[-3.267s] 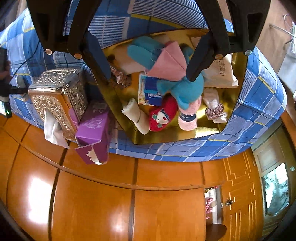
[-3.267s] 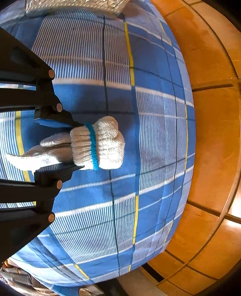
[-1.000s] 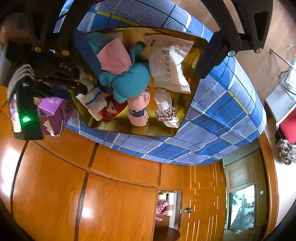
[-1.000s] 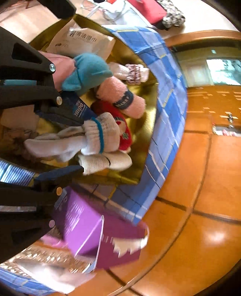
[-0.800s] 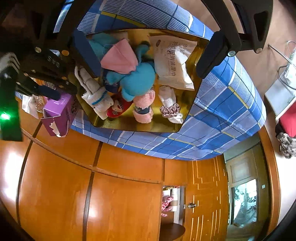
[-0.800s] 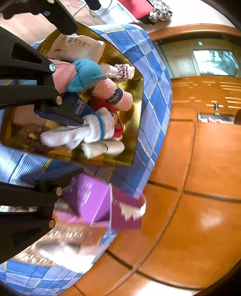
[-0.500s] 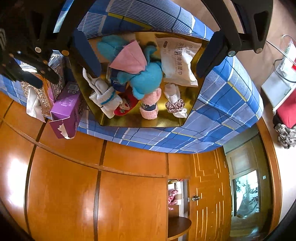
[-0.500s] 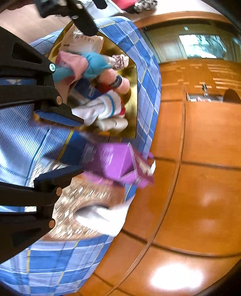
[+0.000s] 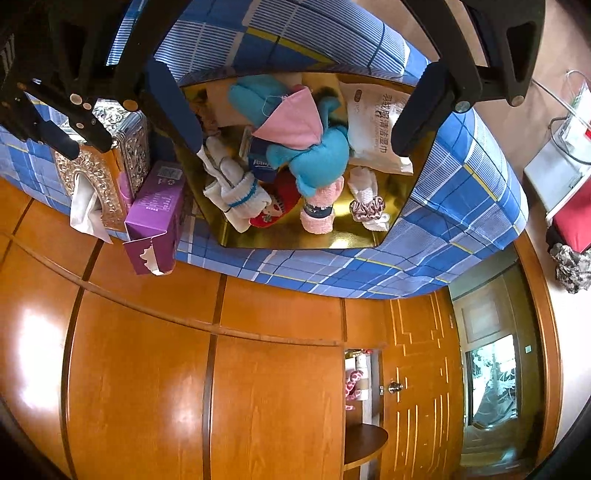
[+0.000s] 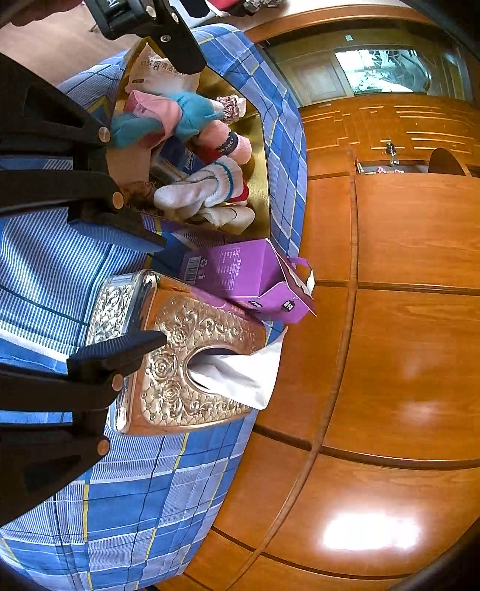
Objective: Organize soft objects
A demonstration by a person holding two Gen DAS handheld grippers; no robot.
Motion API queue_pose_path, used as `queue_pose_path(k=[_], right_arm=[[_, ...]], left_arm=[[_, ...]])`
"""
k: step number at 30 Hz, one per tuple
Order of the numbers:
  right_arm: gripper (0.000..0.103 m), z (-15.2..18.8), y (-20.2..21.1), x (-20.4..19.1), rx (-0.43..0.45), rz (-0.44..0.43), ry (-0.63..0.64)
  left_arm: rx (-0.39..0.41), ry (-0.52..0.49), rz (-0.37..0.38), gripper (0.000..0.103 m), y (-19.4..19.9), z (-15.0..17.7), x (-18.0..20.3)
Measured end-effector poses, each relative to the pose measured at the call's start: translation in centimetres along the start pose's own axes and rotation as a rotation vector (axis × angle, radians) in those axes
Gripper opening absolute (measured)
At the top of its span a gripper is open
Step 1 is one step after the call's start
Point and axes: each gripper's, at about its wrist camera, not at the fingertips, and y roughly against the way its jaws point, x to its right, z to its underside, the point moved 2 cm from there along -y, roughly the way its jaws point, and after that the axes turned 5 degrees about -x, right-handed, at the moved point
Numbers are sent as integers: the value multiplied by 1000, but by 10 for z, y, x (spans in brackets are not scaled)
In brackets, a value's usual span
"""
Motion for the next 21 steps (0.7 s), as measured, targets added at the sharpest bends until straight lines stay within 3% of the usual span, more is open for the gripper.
queue_pose_path(k=[21], right_arm=[[44,2,2,-4,-3,-4,-4]], left_arm=[[-17,-2,6,103,-2,2,-2]])
